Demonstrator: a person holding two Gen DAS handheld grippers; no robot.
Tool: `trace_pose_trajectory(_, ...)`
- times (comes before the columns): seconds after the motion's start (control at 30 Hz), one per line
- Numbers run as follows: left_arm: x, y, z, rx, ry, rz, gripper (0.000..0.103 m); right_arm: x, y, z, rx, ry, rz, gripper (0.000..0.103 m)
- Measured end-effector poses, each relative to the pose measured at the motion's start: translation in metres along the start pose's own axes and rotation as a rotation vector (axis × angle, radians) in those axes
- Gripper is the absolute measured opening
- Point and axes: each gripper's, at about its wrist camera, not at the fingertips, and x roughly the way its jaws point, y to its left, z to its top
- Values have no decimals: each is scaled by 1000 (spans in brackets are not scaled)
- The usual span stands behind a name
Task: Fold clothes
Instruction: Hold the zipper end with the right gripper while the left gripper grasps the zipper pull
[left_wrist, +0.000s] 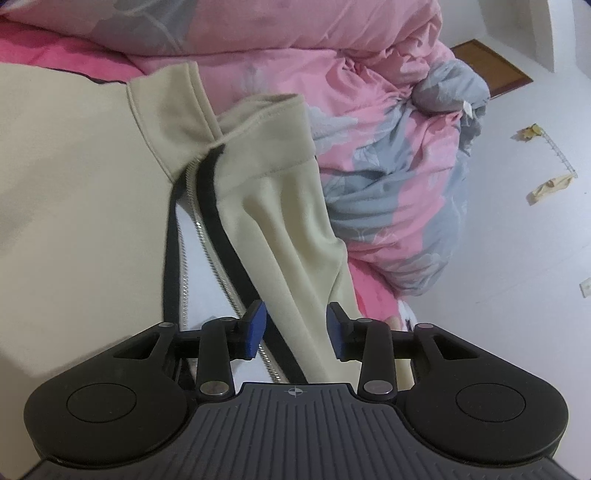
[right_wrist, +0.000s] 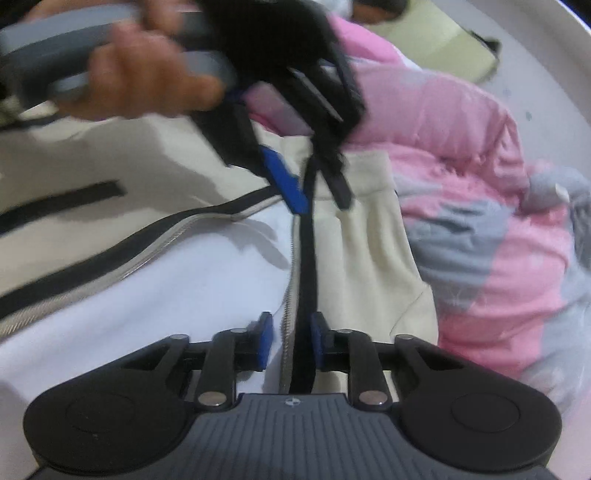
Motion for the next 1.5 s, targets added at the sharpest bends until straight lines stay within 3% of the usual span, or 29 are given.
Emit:
trace_pose_trajectory(0.17, 0, 4, -2, -10, 28, -14, 40, 1, -32, -5, 268, 7, 70, 10)
trace_pose_trajectory(0.43, 21, 0, -9, -39, 93, -33, 48, -1, -110, -48, 927, -96, 397, 10)
trace_pose_trajectory(0.57, 28, 8, -4, -96, 74, -31, 49, 7, -123, -62, 1128, -141, 570, 10)
trace_pose_trajectory(0.7, 33, 15, 4, -138, 38, -26, 48, 9, -121, -55, 1128, -156, 621, 10)
trace_pose_trajectory(0.87, 23, 17, 22, -107, -49, 13, 37, 5, -115, -39, 1075, -166, 647, 10)
trace_pose_trajectory(1.07, 18, 20, 30, -47, -82, 72, 10, 4, -104, -22, 1028, -151, 678, 10)
trace_pose_trajectory(1.23, 1, 3, 31, 94, -135, 146, 3, 4, -95, -1, 999, -126, 719, 10)
trace_pose_trajectory(1.37, 0, 4, 33, 153, -143, 220, 3, 18, -77, 19, 940, -53, 729, 10)
trace_pose_trajectory(1.5, 19, 11, 27, 211, -96, 333, 5, 47, -51, 27, 880, 92, 670, 13)
